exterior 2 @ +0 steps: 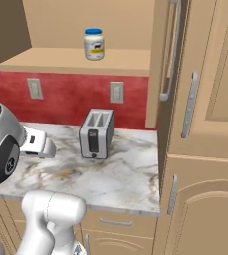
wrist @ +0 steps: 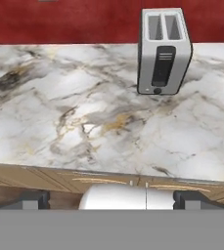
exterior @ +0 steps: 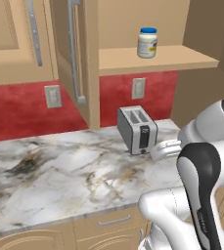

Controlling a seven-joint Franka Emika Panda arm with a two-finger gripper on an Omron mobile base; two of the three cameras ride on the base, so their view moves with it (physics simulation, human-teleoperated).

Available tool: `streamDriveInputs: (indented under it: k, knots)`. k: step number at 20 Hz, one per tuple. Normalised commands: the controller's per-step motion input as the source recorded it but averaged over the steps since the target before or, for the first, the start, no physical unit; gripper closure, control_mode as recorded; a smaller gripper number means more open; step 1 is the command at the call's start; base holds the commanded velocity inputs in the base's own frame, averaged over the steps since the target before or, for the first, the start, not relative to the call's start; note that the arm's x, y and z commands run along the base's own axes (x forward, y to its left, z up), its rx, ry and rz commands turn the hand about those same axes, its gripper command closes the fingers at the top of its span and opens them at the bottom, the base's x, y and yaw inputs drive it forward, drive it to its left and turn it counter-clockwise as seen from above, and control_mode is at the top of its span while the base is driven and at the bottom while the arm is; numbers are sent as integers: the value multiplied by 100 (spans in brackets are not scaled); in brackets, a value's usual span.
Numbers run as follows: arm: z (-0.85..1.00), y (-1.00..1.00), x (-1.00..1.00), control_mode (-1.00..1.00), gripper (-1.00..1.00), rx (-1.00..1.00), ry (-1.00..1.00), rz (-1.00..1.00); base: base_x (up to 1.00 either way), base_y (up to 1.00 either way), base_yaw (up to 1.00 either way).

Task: Collect the turmeric, mayonnaise, and shaker from the cabinet and place them next to the stove.

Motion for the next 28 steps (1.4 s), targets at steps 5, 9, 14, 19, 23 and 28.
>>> streamDriveInputs:
  k: [5, 9, 14, 19, 23, 28]
  knots:
    - [0, 0, 0, 100, -100, 0, 0, 0, 34, -42, 5]
    - [0, 0, 0, 100, -100, 0, 0, 0, 42, -37, 0]
    - [16, -15, 22, -100, -100, 0, 0, 0, 32, -22, 0]
    - [70, -48, 37, -100, -100, 0, -5, 0, 0, 0, 0]
    - [83, -46, 27, -100, -100, 0, -11, -1, 0, 0, 0]
    - [68, -17, 21, -100, -100, 0, -14, -6, 0, 0, 0]
